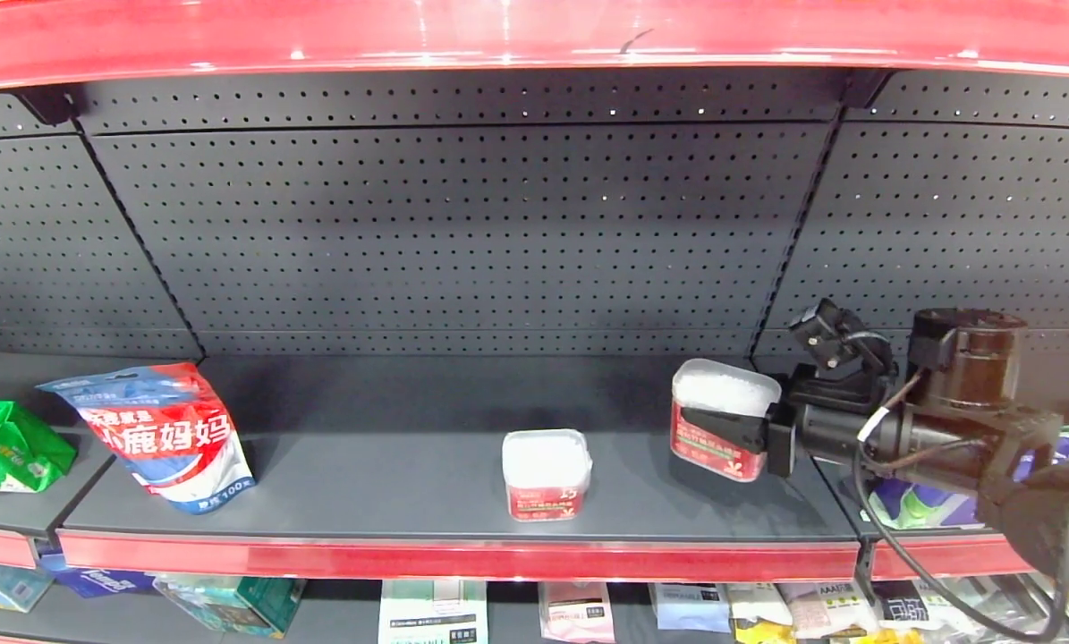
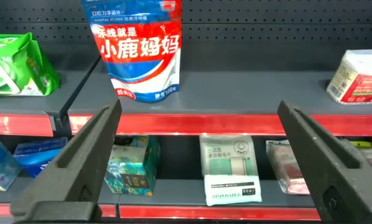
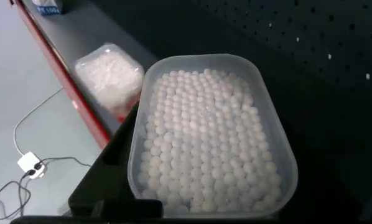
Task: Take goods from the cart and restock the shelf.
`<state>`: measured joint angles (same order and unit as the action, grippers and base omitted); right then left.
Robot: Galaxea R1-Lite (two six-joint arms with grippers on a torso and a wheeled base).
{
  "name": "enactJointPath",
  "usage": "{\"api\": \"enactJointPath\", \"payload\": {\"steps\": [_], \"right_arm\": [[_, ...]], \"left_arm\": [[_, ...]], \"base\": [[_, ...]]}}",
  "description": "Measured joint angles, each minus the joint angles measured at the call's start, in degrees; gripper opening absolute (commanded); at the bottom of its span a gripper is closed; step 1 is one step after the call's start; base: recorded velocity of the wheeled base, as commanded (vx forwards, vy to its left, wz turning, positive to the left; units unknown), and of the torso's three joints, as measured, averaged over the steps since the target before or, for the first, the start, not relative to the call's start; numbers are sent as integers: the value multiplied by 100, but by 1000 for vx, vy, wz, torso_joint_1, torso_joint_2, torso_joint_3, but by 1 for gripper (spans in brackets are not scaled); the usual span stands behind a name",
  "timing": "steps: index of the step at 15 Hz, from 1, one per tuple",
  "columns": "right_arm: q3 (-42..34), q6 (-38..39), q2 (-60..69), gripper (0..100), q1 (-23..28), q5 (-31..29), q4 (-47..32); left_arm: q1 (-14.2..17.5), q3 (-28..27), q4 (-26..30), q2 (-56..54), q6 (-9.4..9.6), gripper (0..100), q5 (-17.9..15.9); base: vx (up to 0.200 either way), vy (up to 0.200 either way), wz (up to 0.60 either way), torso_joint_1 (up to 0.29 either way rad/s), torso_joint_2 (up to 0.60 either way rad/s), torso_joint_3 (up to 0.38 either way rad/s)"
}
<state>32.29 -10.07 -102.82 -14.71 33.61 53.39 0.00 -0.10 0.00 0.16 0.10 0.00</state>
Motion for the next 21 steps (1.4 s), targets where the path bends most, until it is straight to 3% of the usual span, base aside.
{"api": "enactJointPath", "payload": {"steps": [9, 14, 17, 21], "right_arm": [[2063, -312, -1880, 0, 124, 934, 57], [2277, -558, -2315, 0, 59, 1242, 57], [2470, -613, -2500, 0, 52, 1880, 57], [2723, -750, -2767, 0, 11, 2171, 46]], "left_arm": [[0, 0, 0, -5, 0, 100, 0], [0, 0, 0, -5, -2, 100, 0], [0, 0, 0, -5, 0, 100, 0], [0, 0, 0, -5, 0, 100, 0]], "base": [[0, 0, 0, 0, 0, 0], [0, 0, 0, 0, 0, 0], [0, 0, 0, 0, 0, 0], [0, 0, 0, 0, 0, 0]]}}
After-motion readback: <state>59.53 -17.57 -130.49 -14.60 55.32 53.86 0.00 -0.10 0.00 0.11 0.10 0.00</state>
